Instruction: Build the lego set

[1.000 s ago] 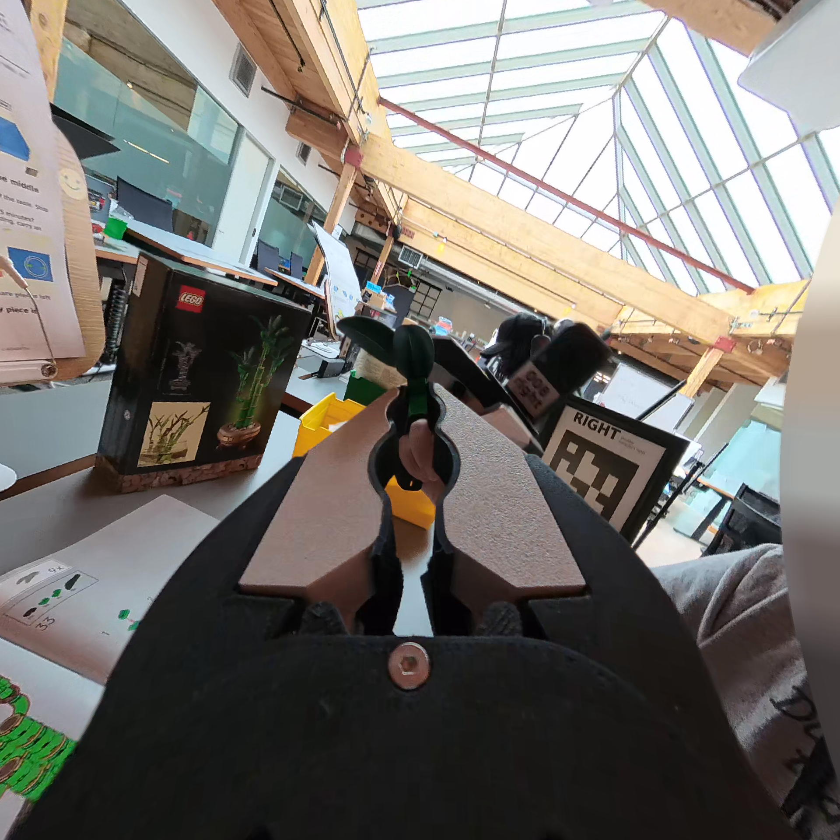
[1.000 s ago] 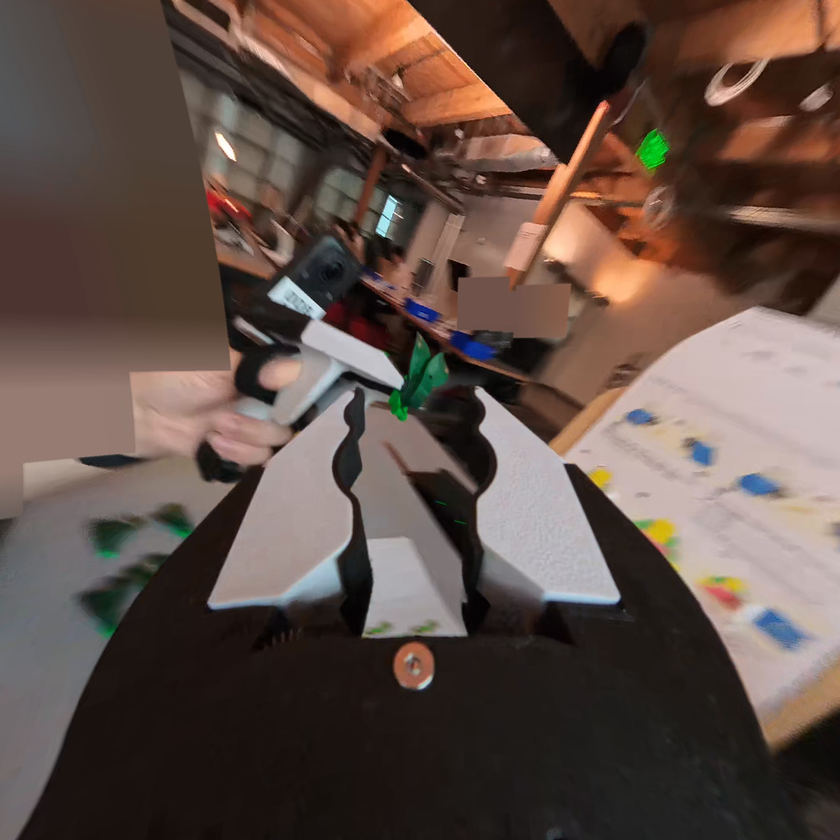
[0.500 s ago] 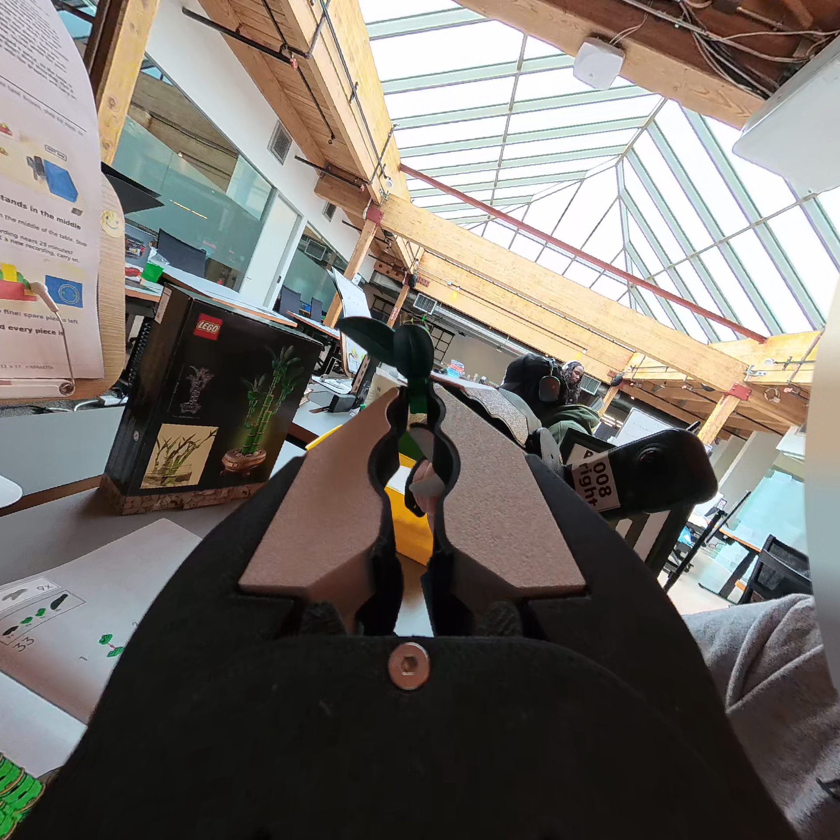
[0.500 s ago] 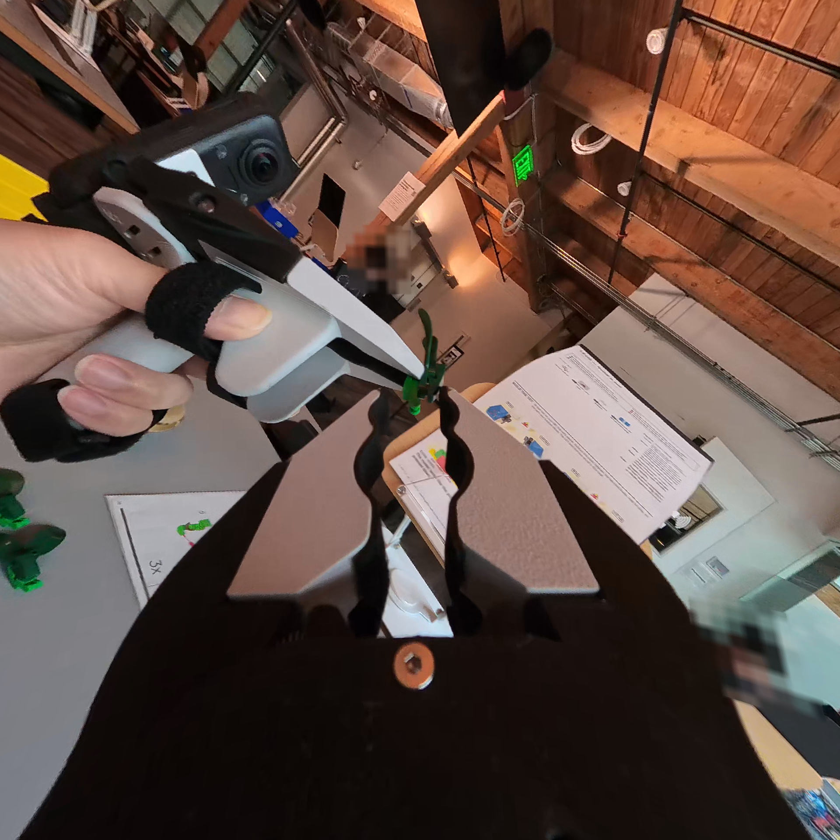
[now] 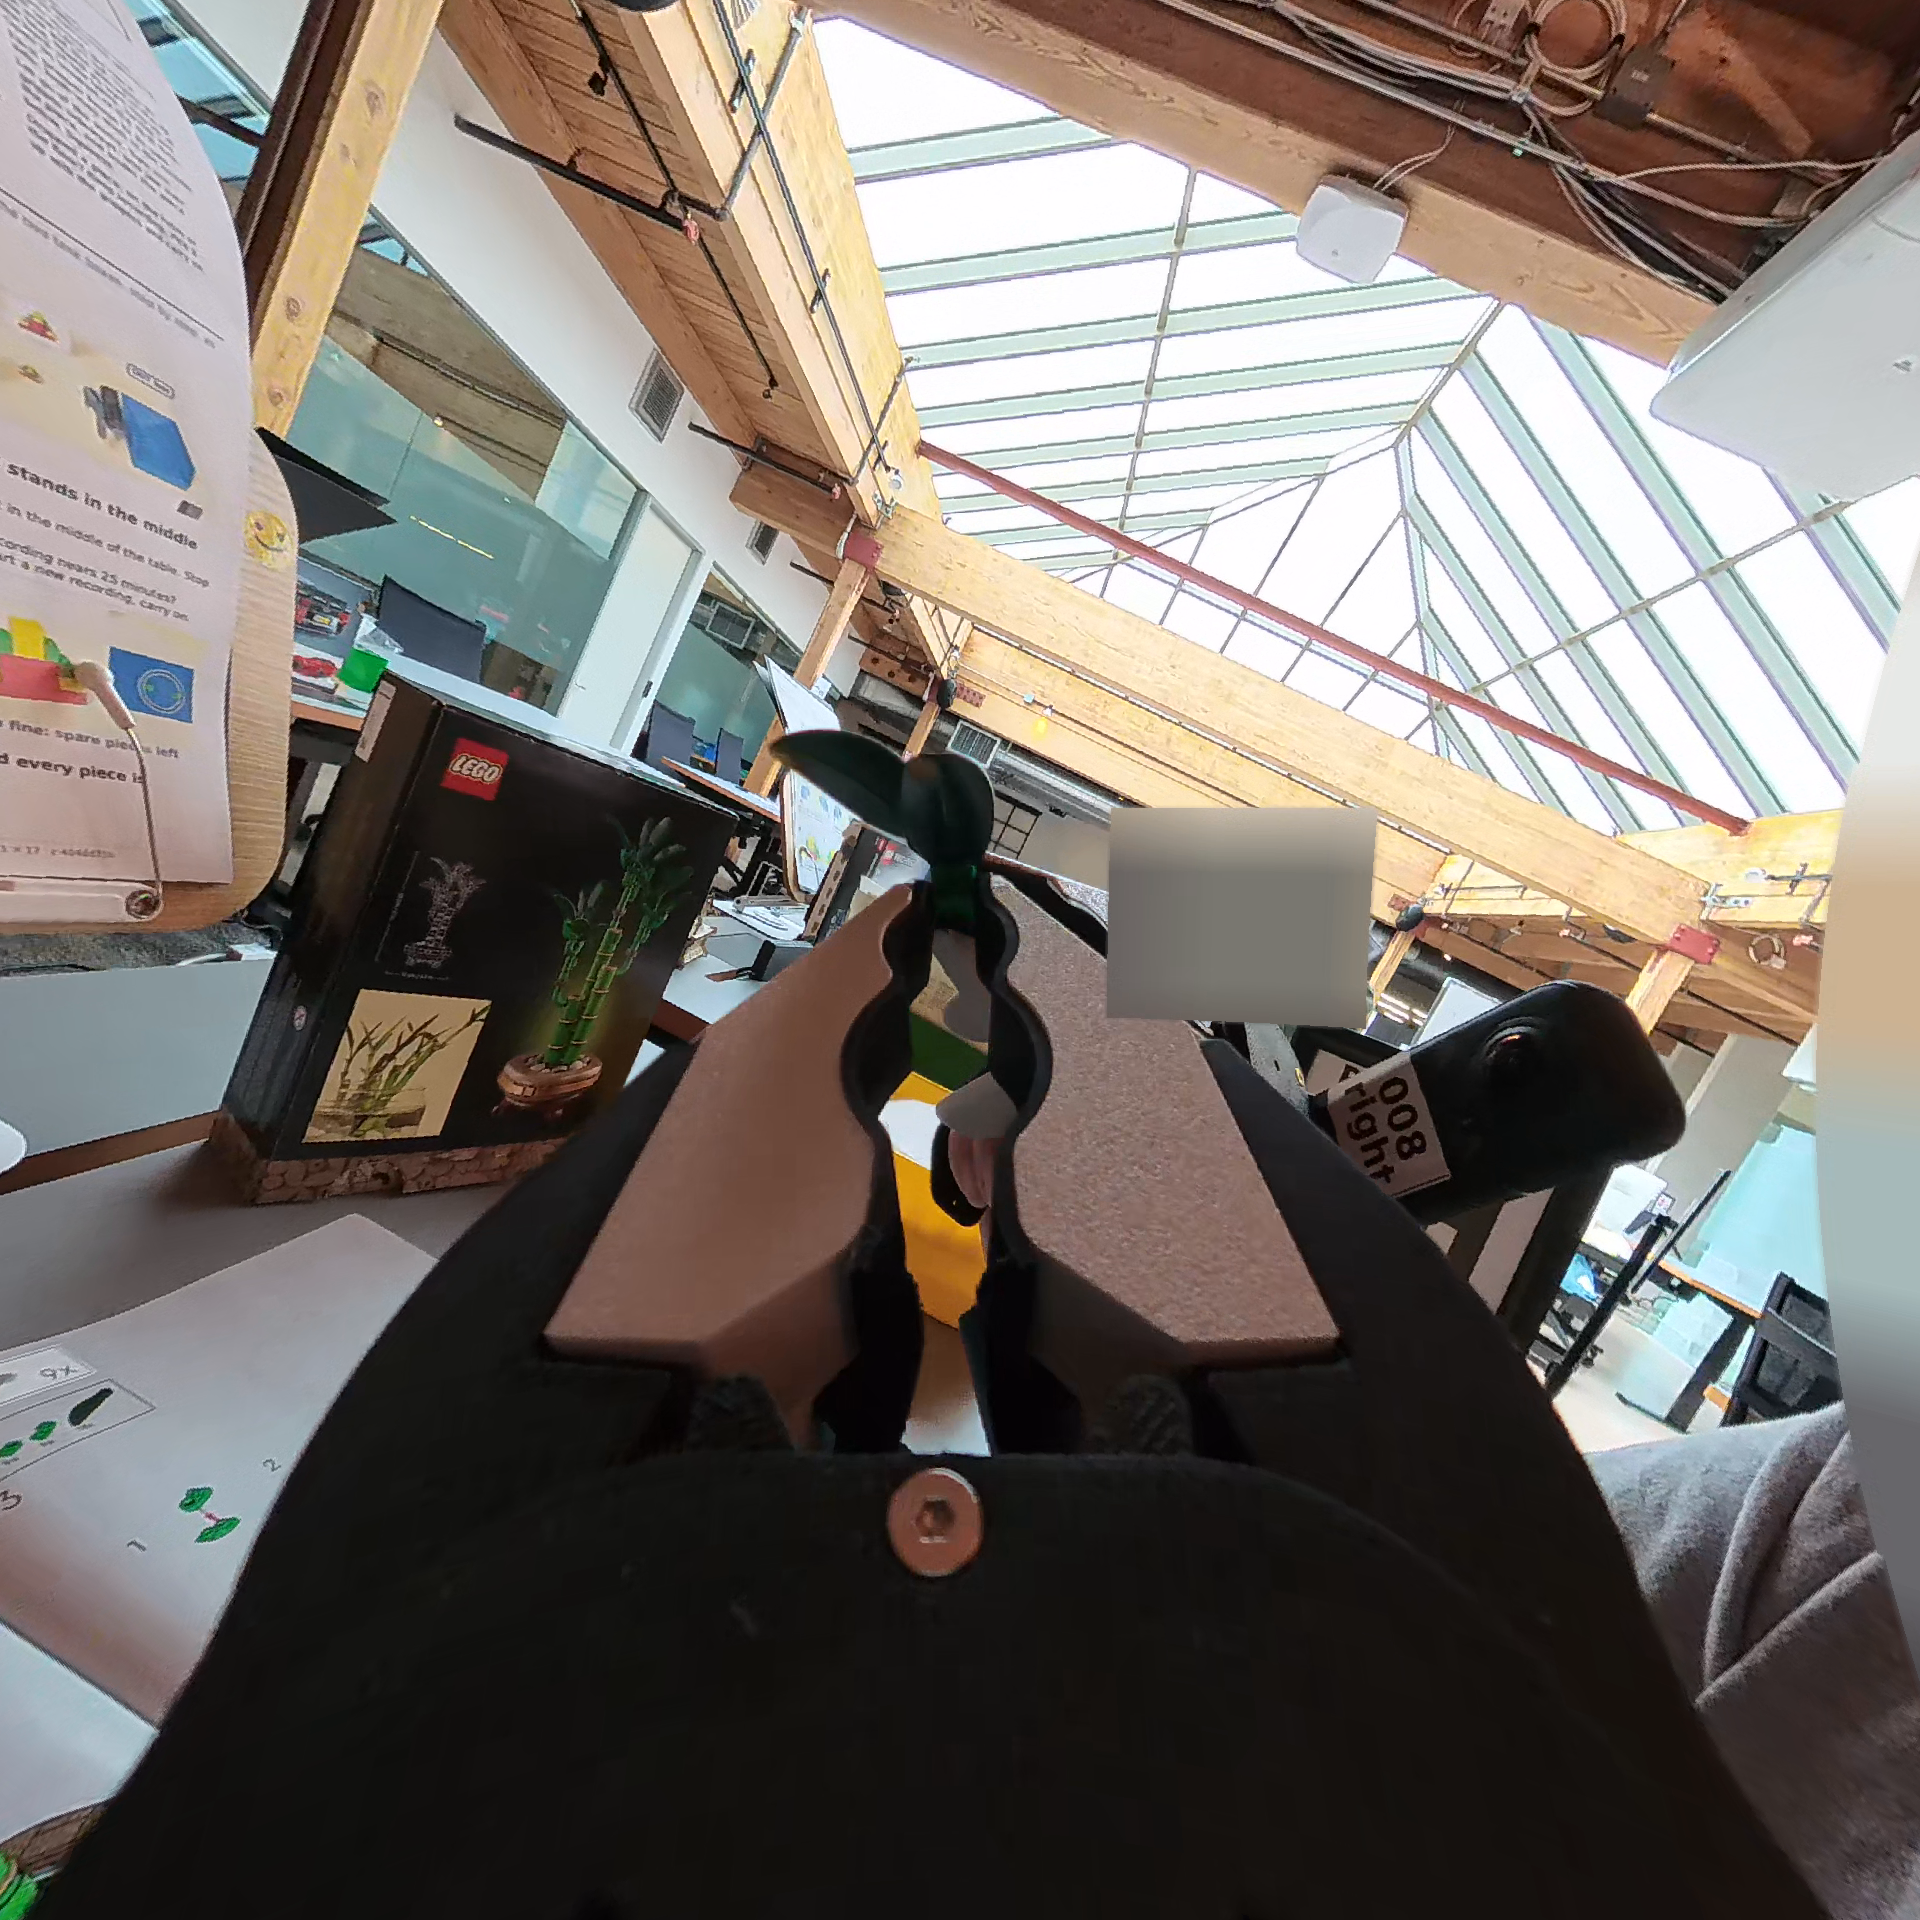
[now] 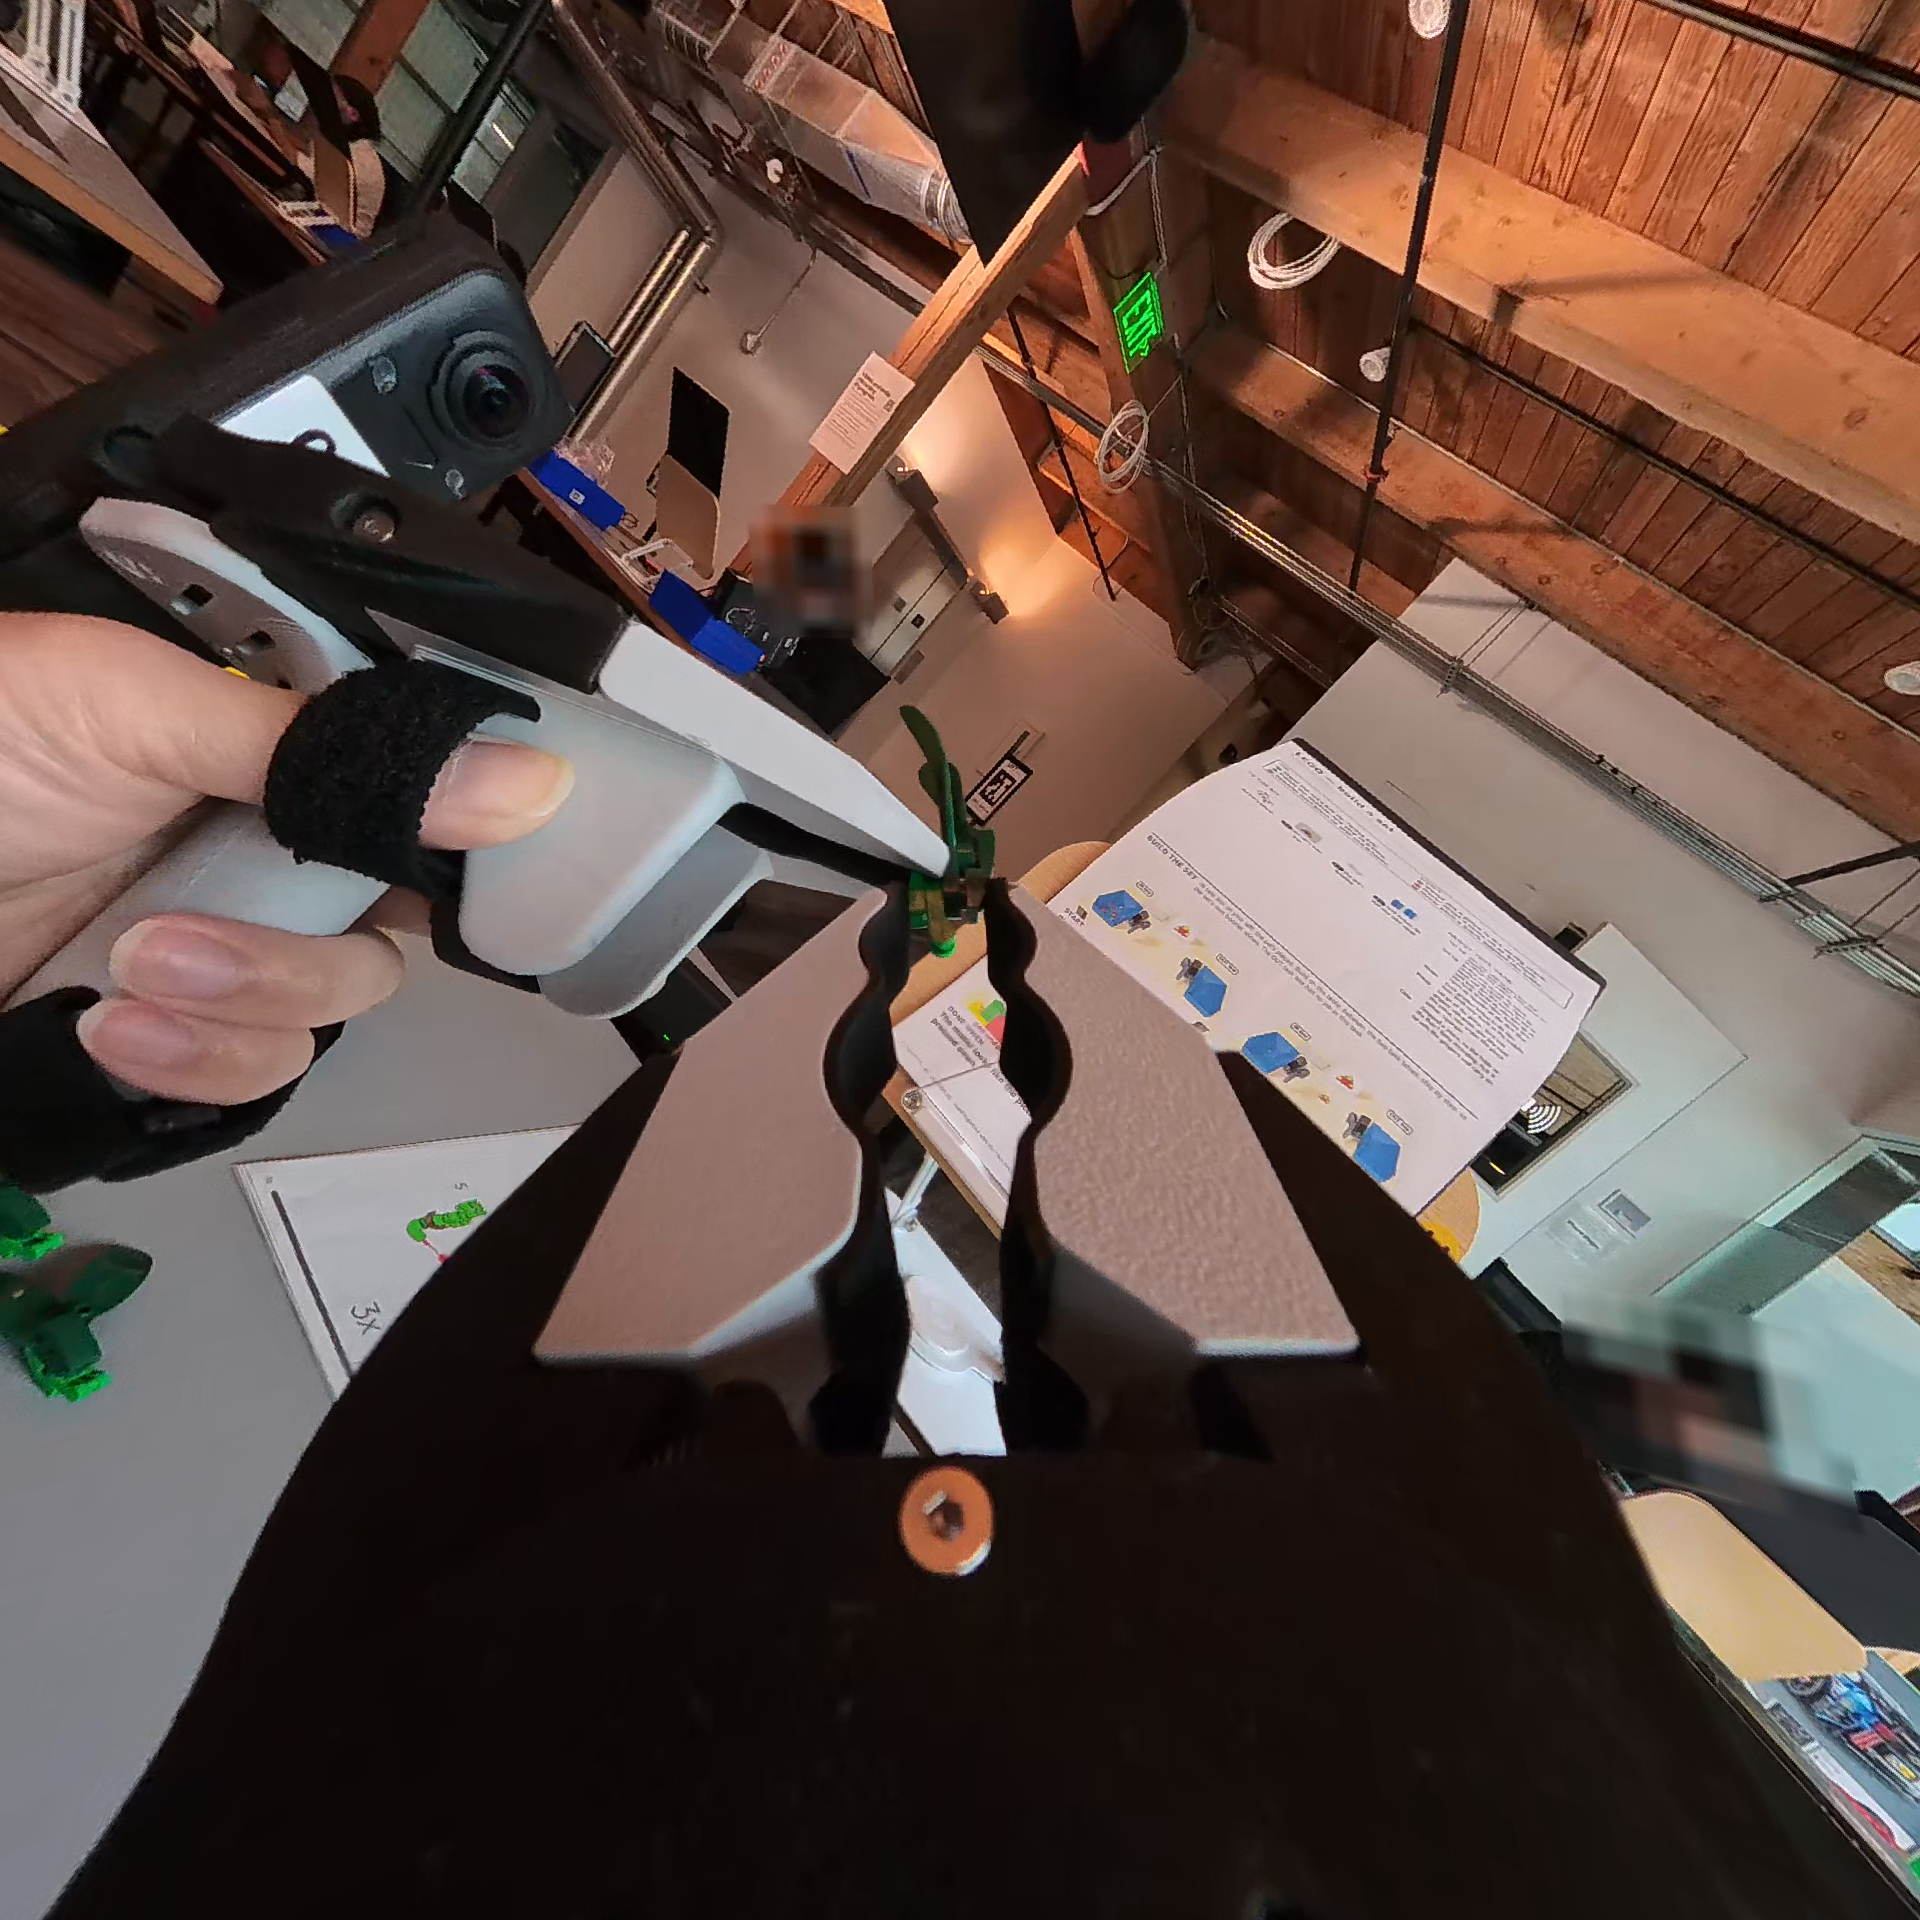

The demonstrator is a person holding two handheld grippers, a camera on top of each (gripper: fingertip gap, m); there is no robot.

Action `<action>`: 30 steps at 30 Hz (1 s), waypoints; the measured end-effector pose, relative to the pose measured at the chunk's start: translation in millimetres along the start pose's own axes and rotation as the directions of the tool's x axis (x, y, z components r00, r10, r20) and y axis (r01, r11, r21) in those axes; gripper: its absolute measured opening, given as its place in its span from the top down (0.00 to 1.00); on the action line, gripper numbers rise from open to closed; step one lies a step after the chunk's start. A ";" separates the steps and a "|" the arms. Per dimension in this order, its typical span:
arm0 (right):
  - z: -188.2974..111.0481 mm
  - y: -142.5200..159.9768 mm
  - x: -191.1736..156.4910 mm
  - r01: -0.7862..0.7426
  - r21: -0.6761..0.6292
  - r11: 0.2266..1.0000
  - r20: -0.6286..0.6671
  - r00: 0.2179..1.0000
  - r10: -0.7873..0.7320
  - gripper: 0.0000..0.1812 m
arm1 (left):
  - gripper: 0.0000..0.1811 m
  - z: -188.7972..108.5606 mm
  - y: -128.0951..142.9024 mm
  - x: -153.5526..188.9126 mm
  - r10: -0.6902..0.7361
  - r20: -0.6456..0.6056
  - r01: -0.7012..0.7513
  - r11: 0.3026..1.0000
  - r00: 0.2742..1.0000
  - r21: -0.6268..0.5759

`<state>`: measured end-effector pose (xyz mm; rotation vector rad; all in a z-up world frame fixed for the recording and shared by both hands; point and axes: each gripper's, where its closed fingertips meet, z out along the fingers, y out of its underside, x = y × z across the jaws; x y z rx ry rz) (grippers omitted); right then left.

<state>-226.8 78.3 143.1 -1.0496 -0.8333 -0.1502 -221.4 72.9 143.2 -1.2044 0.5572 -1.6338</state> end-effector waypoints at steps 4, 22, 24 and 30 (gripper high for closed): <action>-0.4 0.1 -0.3 -0.002 -0.002 1.000 -0.004 1.000 0.002 0.94 | 0.97 0.0 0.1 0.2 -0.017 -0.006 0.017 1.000 1.000 0.005; -16.0 24.1 -12.4 -0.049 -0.113 0.992 0.406 0.909 0.091 0.93 | 0.78 -34.1 -4.8 7.2 0.878 -0.118 -0.847 0.400 0.463 -0.350; -18.6 29.1 -19.5 0.039 -0.119 0.992 0.432 0.902 0.016 0.93 | 0.78 -34.7 16.5 2.9 0.931 -0.198 -0.882 0.202 0.308 -0.425; -28.2 27.5 -45.1 0.121 -0.087 0.989 0.542 0.839 -0.055 0.93 | 0.87 -29.0 47.6 2.0 0.930 -0.297 -0.889 0.063 0.217 -0.453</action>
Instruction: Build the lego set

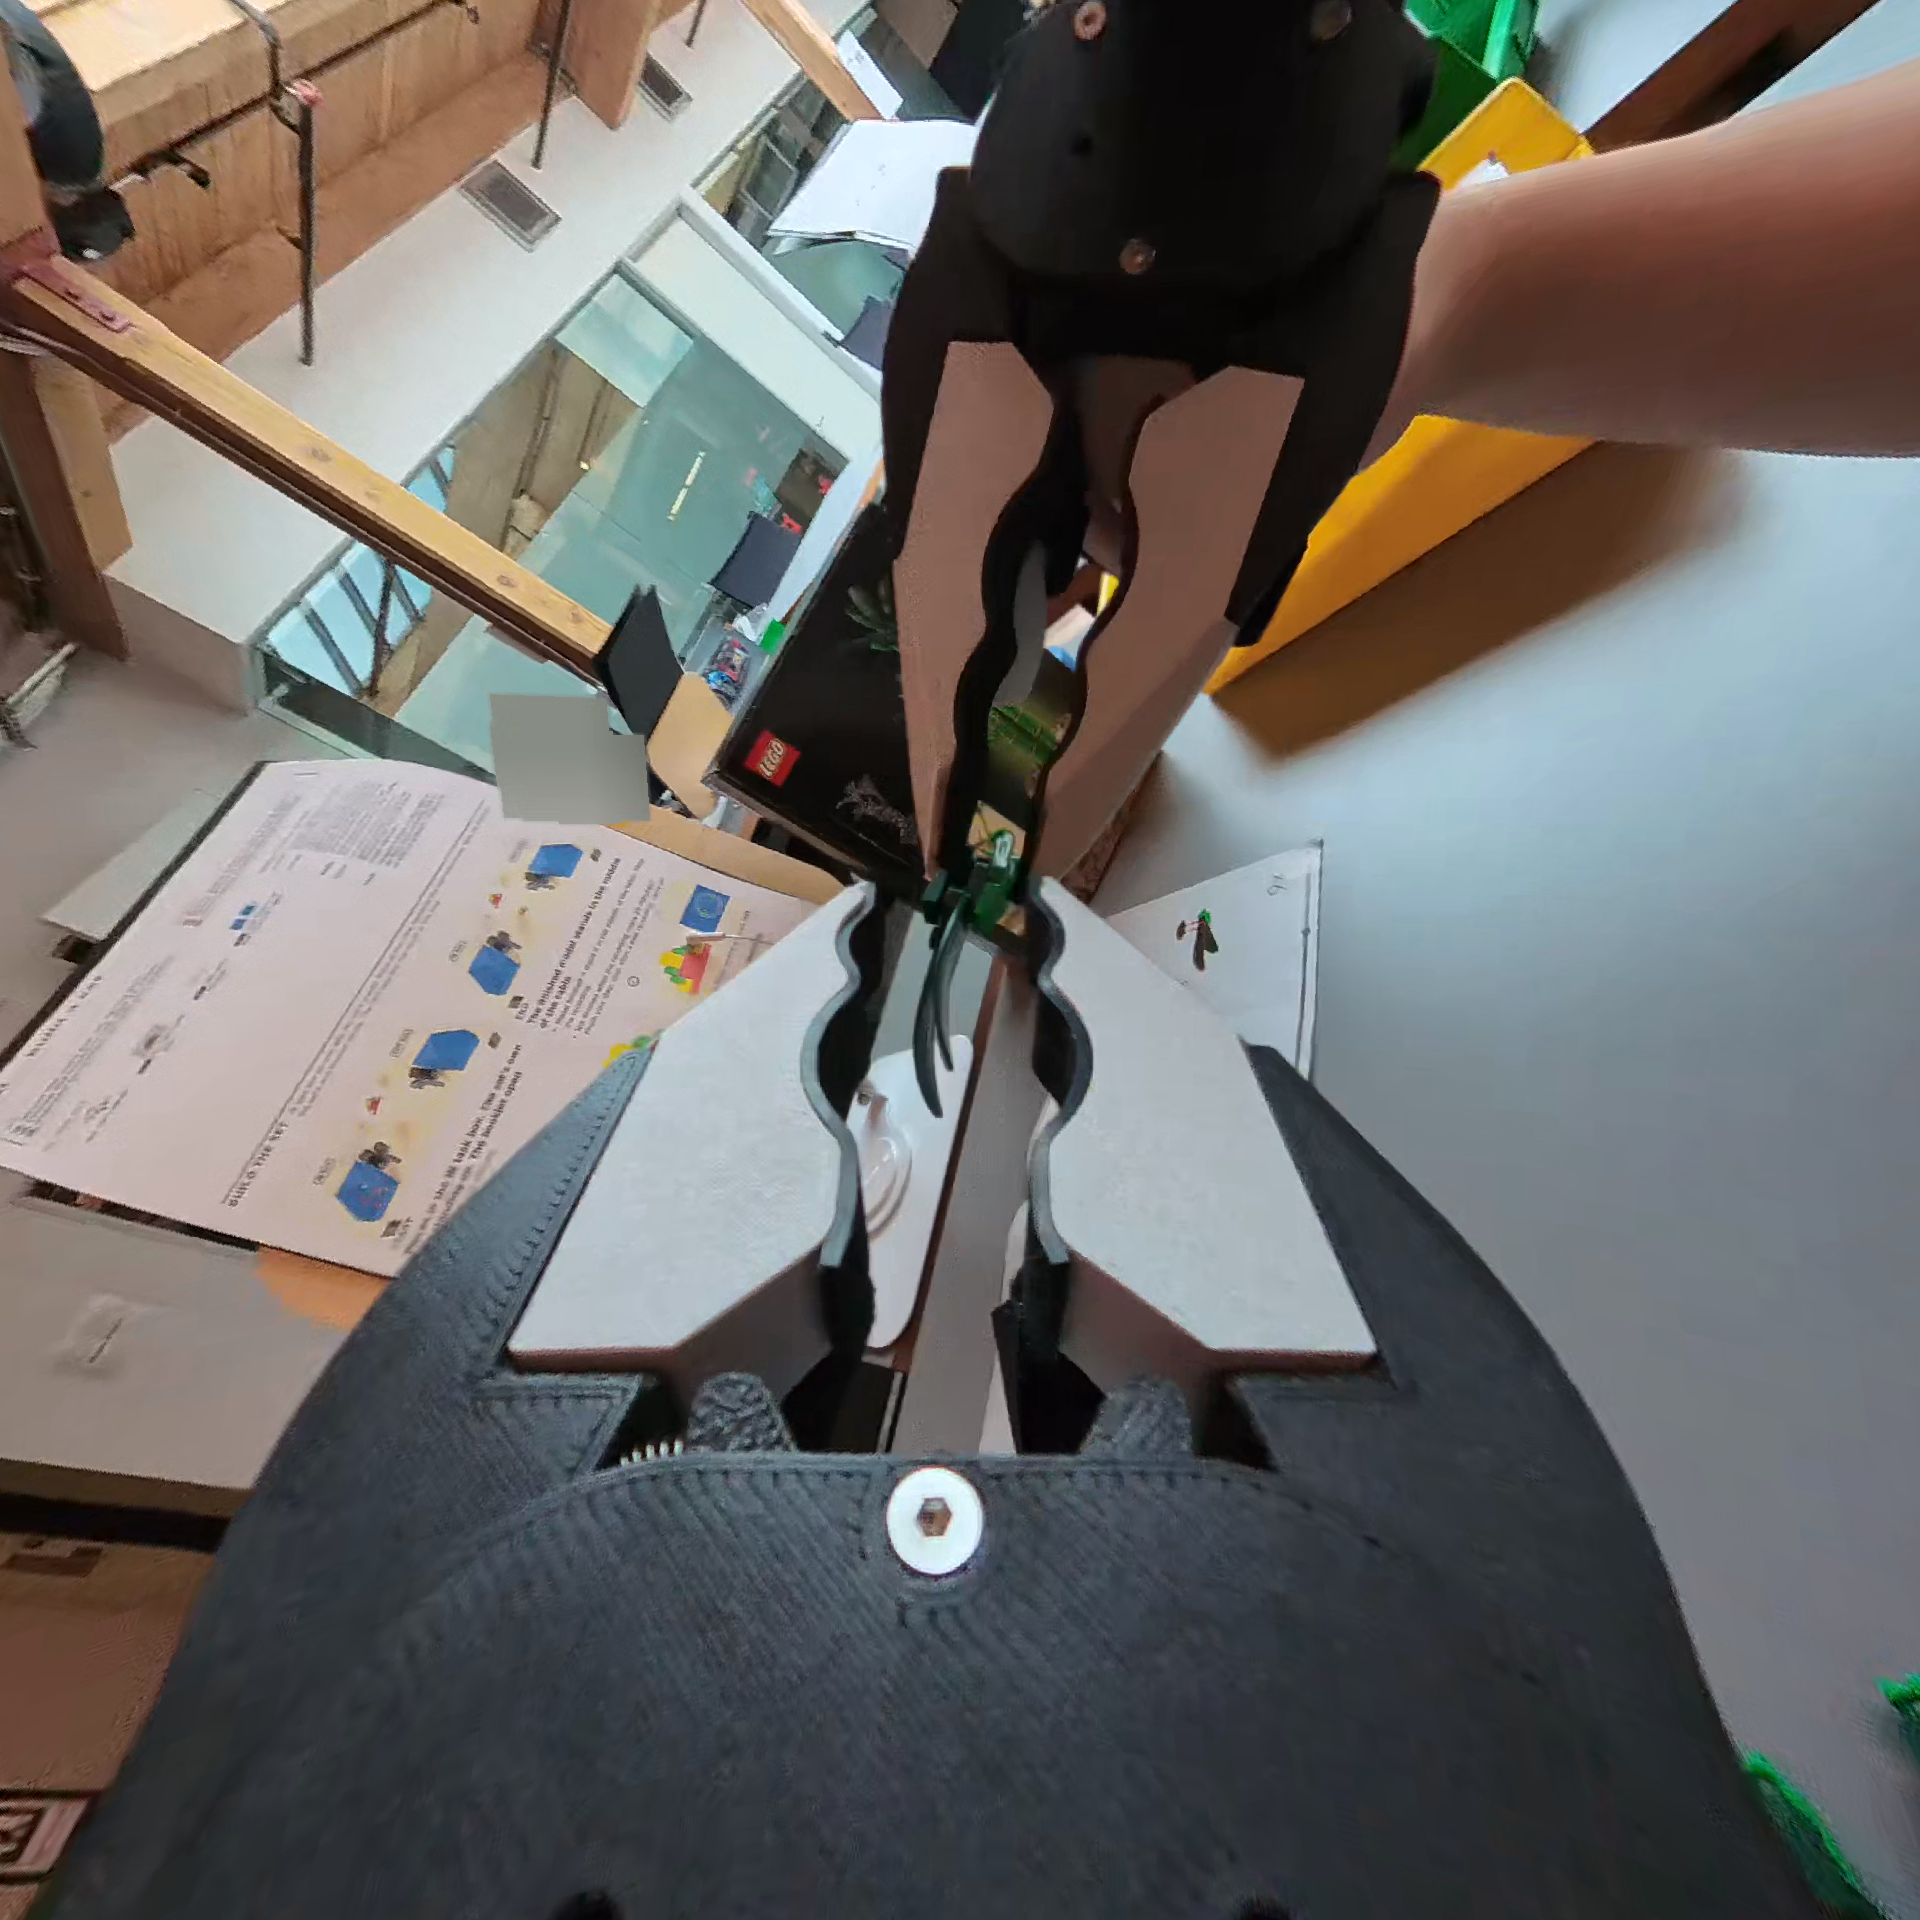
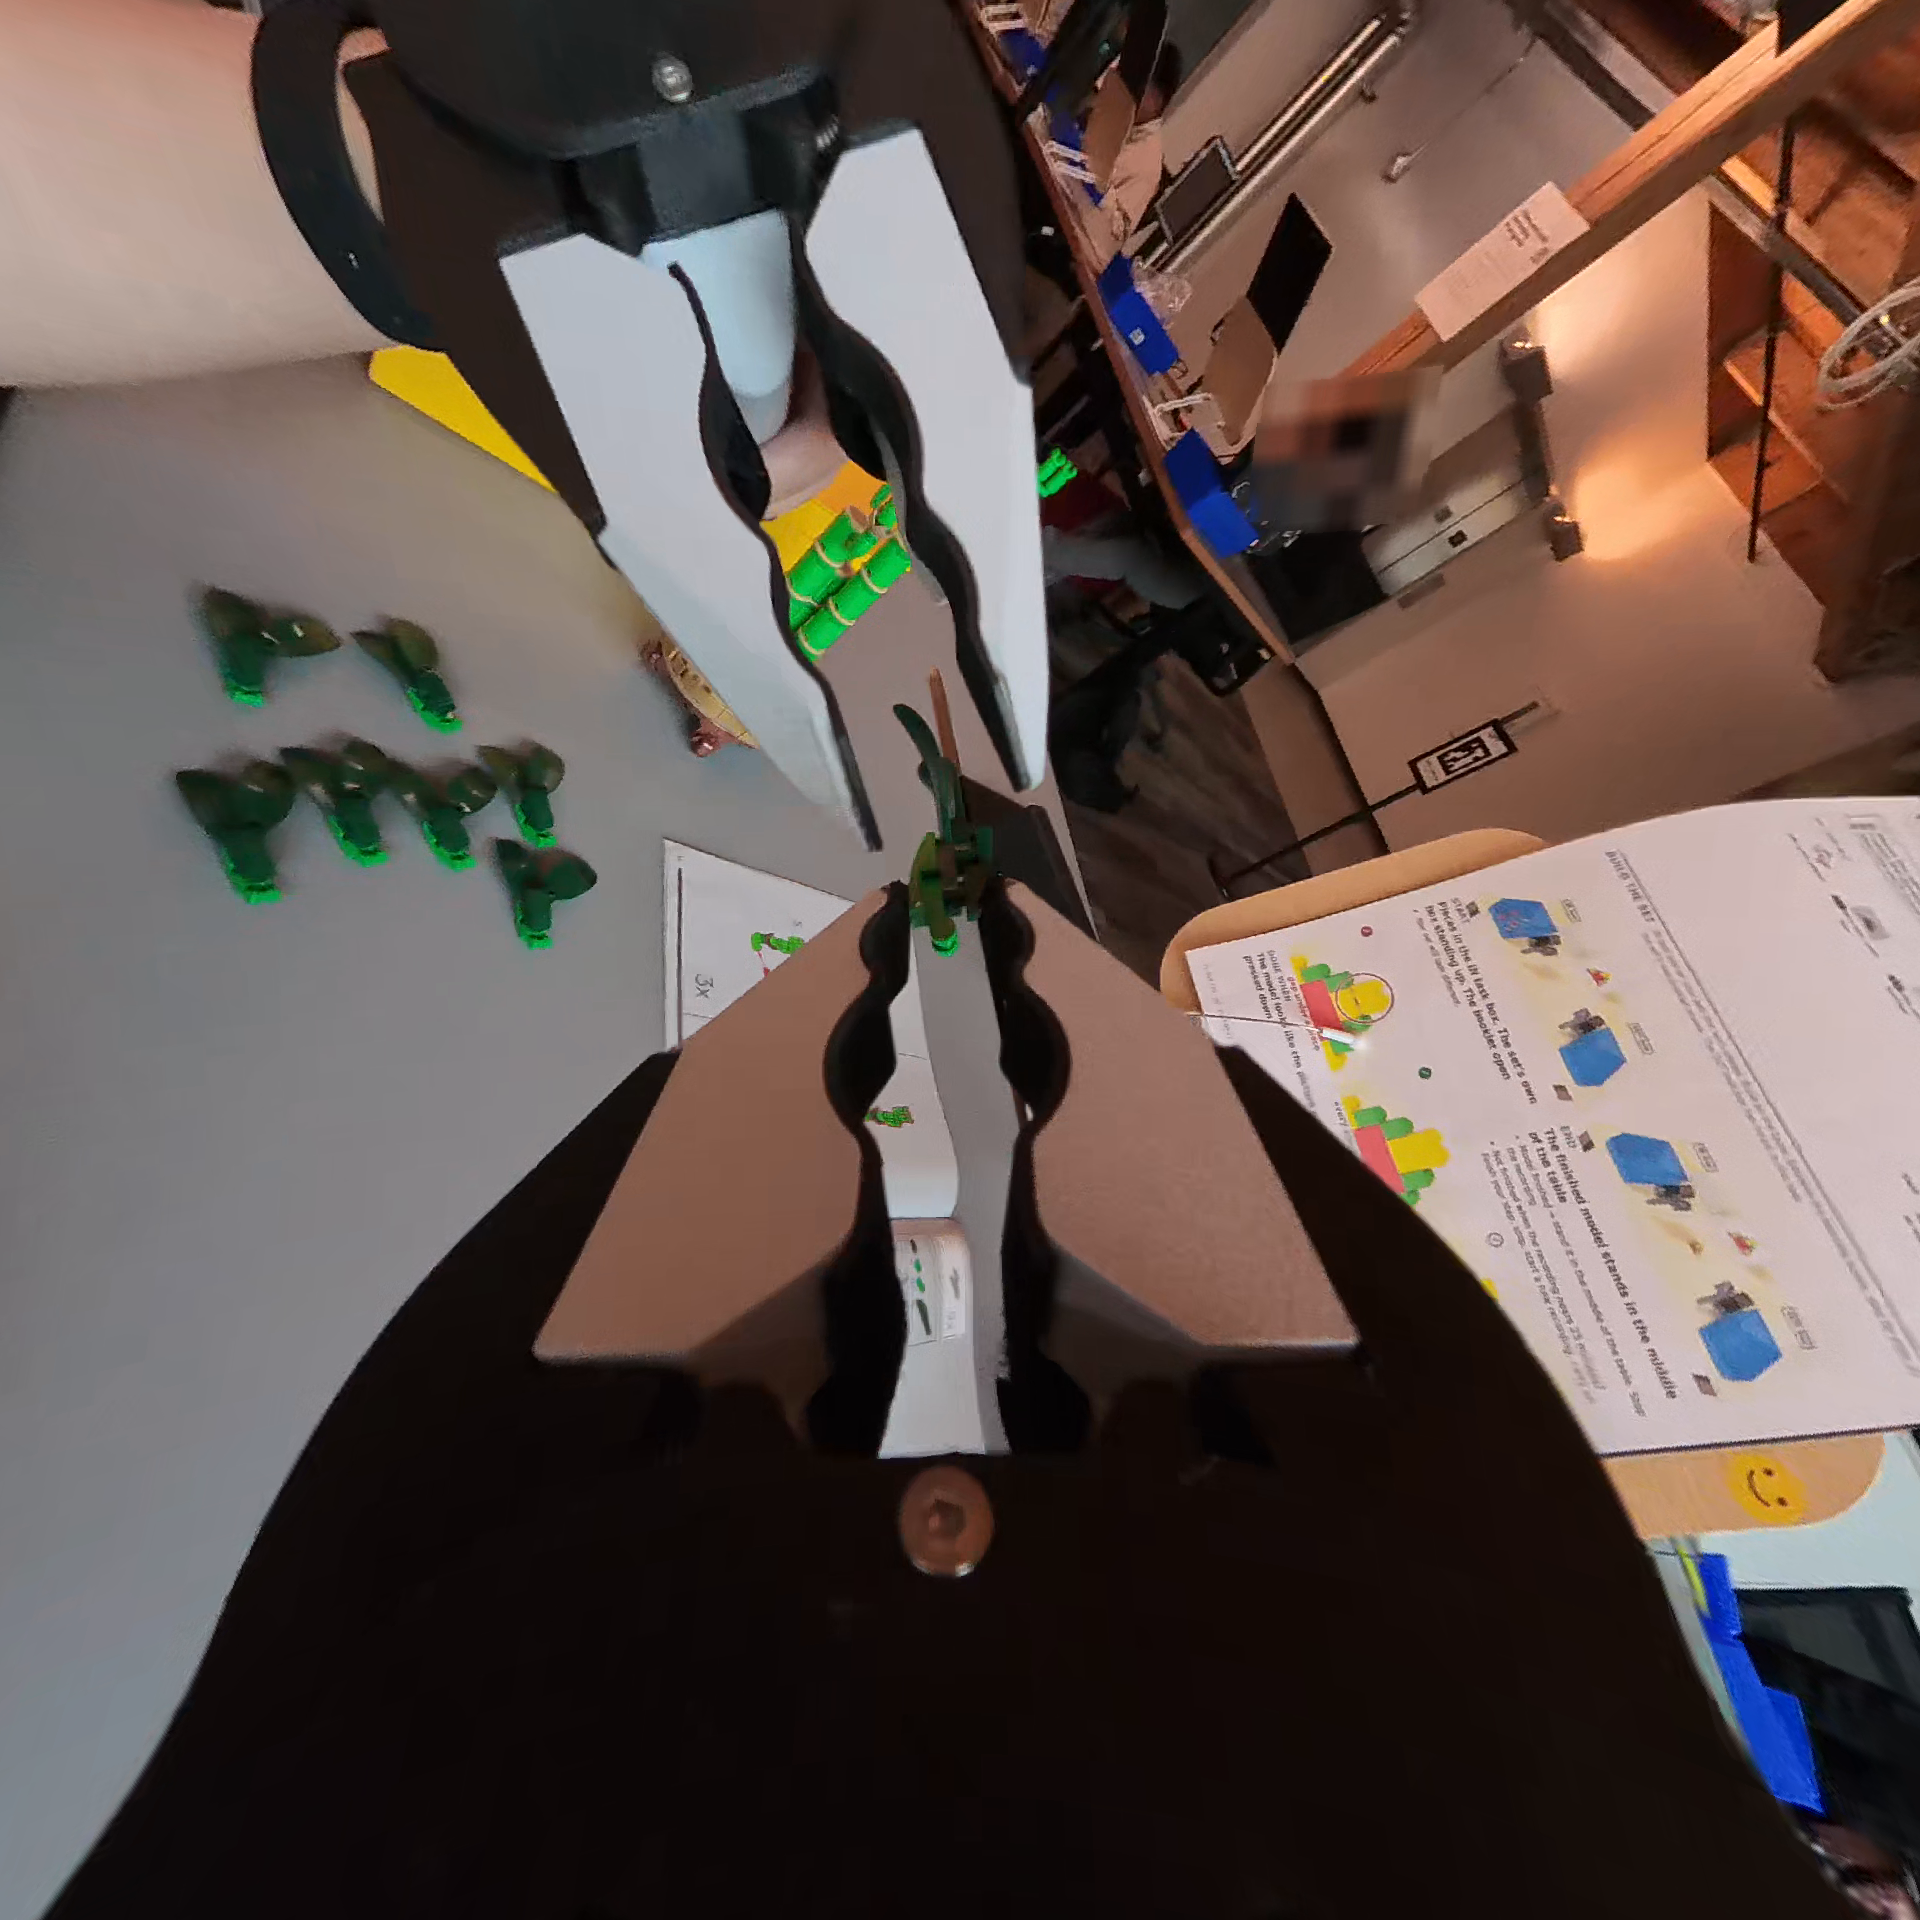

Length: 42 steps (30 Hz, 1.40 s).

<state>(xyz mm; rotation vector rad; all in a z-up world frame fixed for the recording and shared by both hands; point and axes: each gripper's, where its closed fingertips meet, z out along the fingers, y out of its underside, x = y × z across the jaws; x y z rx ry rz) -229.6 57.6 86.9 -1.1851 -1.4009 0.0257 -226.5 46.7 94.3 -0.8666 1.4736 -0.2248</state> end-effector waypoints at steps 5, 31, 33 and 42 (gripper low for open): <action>0.4 -2.3 -10.0 0.035 0.007 0.999 0.042 0.998 -0.035 0.93 | 0.89 0.5 4.4 7.5 0.048 -0.029 -0.049 0.998 0.998 -0.031; -2.4 -2.9 -13.0 0.013 0.015 1.000 0.065 0.998 -0.014 0.95 | 0.94 2.1 1.1 14.2 0.084 -0.093 -0.090 0.994 0.992 -0.055; -2.1 -1.4 -14.0 0.016 0.008 1.000 0.070 0.997 -0.017 0.95 | 0.94 2.8 2.2 15.4 0.076 -0.103 -0.083 0.995 0.992 -0.060; 1.0 0.7 -15.1 -0.001 -0.002 1.000 0.079 0.997 0.001 0.95 | 0.95 3.3 6.3 16.7 0.064 -0.122 -0.073 0.995 0.991 -0.073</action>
